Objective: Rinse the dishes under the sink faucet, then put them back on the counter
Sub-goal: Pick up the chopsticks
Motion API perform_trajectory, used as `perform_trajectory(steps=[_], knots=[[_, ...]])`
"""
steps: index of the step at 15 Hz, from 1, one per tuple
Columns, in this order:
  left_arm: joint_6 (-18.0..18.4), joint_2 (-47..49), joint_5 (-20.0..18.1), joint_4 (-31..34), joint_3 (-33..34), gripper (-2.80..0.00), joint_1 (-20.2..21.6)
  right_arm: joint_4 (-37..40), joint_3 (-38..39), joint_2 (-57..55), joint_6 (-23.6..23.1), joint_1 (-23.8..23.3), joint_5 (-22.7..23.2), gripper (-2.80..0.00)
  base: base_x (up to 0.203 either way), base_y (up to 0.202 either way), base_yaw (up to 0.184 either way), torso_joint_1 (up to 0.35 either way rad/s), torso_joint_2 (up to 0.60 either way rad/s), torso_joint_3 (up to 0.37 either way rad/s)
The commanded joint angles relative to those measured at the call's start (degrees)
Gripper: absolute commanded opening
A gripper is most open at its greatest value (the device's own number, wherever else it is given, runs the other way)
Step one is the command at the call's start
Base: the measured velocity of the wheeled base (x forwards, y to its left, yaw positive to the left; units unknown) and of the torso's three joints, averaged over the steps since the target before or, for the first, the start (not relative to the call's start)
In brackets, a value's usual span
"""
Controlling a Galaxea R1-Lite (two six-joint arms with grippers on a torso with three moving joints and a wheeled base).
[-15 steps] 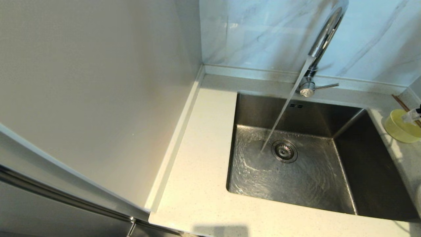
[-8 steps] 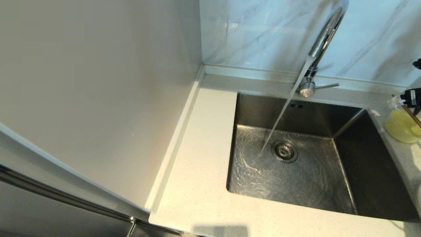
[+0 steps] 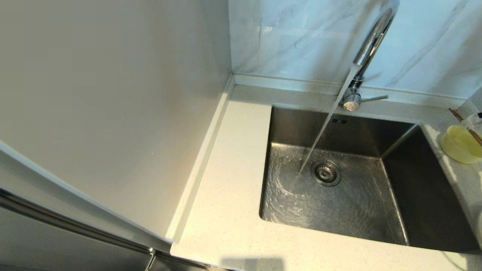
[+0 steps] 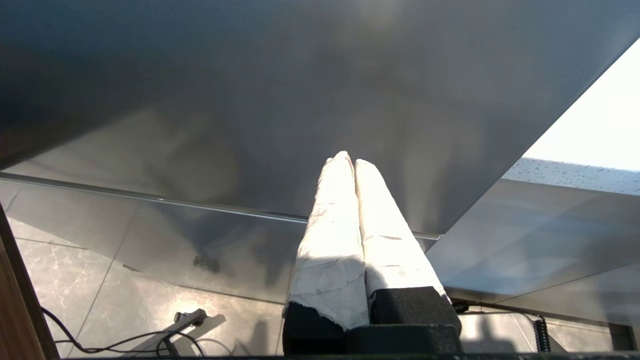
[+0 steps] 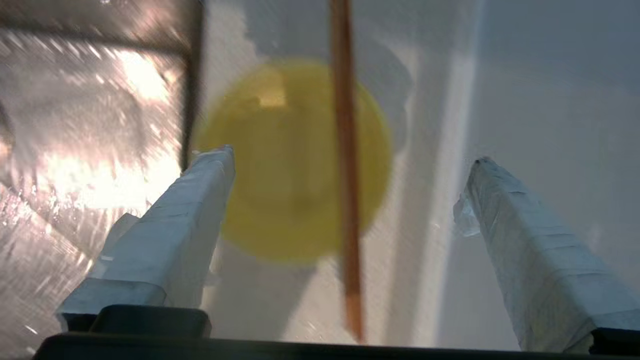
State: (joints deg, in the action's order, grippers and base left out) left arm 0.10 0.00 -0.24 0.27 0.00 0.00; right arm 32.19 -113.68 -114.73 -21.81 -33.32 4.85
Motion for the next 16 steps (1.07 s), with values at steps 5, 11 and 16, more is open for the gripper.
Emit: perform_trajectory(steps=[5, 11, 16], knots=[[0.0, 0.0, 0.0, 0.0, 0.0, -2.8, 0.0, 5.7, 0.0, 1.5, -5.0, -5.2, 0.1, 0.0, 0.0, 0.0, 0.0, 0.0, 0.0, 0.0], [0.0, 0.0, 0.1, 0.0, 0.0, -2.8, 0.0, 9.2, 4.2, 1.7, -12.0, -8.4, 0.2, 0.0, 0.0, 0.0, 0.0, 0.0, 0.0, 0.0], [0.0, 0.0, 0.0, 0.0, 0.0, -2.8, 0.0, 14.5, 5.9, 2.3, -17.0, -11.0, 4.9, 0.0, 0.0, 0.0, 0.0, 0.0, 0.0, 0.0]])
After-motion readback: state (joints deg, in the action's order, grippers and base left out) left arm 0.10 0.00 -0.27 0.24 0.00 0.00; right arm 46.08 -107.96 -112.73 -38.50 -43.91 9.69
